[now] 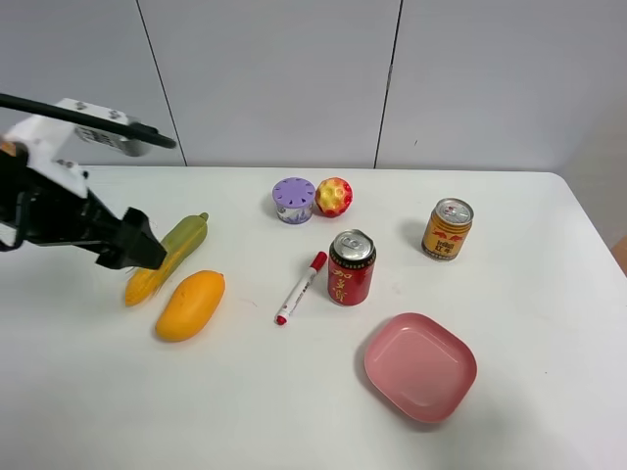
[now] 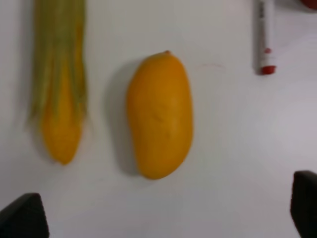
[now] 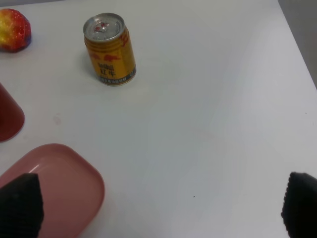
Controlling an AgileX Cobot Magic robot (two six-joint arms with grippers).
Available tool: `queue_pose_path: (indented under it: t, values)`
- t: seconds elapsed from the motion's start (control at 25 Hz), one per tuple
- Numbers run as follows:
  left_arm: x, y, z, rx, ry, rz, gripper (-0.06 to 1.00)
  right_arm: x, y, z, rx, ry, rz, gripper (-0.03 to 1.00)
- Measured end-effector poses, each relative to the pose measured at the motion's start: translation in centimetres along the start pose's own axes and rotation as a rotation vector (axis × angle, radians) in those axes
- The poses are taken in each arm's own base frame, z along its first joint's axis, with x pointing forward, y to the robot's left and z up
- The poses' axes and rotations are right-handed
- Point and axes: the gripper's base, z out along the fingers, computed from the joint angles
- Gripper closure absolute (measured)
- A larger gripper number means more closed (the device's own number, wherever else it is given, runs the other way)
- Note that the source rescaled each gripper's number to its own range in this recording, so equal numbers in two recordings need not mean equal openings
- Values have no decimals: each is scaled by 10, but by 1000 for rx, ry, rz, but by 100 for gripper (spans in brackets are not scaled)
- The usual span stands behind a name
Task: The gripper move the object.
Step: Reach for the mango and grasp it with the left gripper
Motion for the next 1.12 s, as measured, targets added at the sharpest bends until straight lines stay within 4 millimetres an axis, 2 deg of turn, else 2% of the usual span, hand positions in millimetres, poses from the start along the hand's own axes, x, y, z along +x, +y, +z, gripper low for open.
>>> queue_pose_path:
  t: [0.24, 0.36, 0.76, 1.12]
  values:
    - [-8, -24, 37, 21, 40, 118, -6, 0, 0, 0, 0, 0, 0, -3]
    - [-10, -29, 53, 25, 57, 122, -6, 0, 0, 0, 0, 0, 0, -3]
    - [-4, -22, 117, 7, 200, 45, -6, 0, 0, 0, 0, 0, 0, -3]
    - [0, -15, 157, -17, 214, 41, -6, 0, 0, 0, 0, 0, 0, -3]
